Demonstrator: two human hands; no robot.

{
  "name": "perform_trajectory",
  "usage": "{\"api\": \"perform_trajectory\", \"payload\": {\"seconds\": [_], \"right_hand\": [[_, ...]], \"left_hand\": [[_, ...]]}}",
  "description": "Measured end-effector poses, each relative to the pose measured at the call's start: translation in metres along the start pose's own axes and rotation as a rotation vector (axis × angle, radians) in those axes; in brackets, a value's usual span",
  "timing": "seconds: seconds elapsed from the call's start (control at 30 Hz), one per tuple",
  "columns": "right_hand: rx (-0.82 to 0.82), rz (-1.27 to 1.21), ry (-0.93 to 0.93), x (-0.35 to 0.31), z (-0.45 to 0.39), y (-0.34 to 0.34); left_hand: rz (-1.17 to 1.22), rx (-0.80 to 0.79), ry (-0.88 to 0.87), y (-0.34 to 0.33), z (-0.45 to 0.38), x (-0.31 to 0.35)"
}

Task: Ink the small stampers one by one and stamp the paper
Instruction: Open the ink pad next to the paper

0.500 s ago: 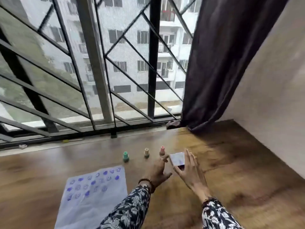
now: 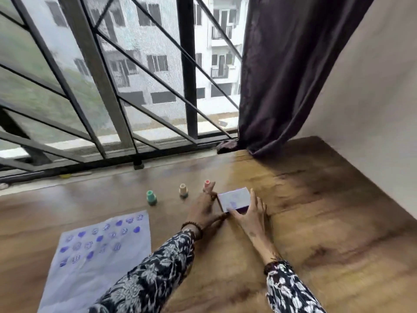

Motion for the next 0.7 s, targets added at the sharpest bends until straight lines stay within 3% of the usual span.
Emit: {"api": "perform_trajectory", "payload": {"seconds": [0.2, 0.43, 0.7], "right_hand": [[0.0, -0.06, -0.015, -0.014, 0.039, -0.006], [0.002, -0.109, 0.0, -0.049, 0.131, -0.024], [0.021, -0.037, 0.001, -0.071, 0.186, -0.04]], "left_hand": [[0.258, 0.065, -0.063, 0.006, 0.051, -0.014], [0.098, 0.2, -0.031, 0.051, 0.142, -0.028], [0.099, 0.208, -0.024, 0.067, 0.196, -0.042]]}}
Point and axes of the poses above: each hand's wrist, its own z-axis away from the middle knuckle, its own y-axis out of the back of the hand, x = y × z, the point moved 1 cm from there along -z, towards the middle knuckle, and after that the axes turned 8 degrees about z, right-handed, at the moved point
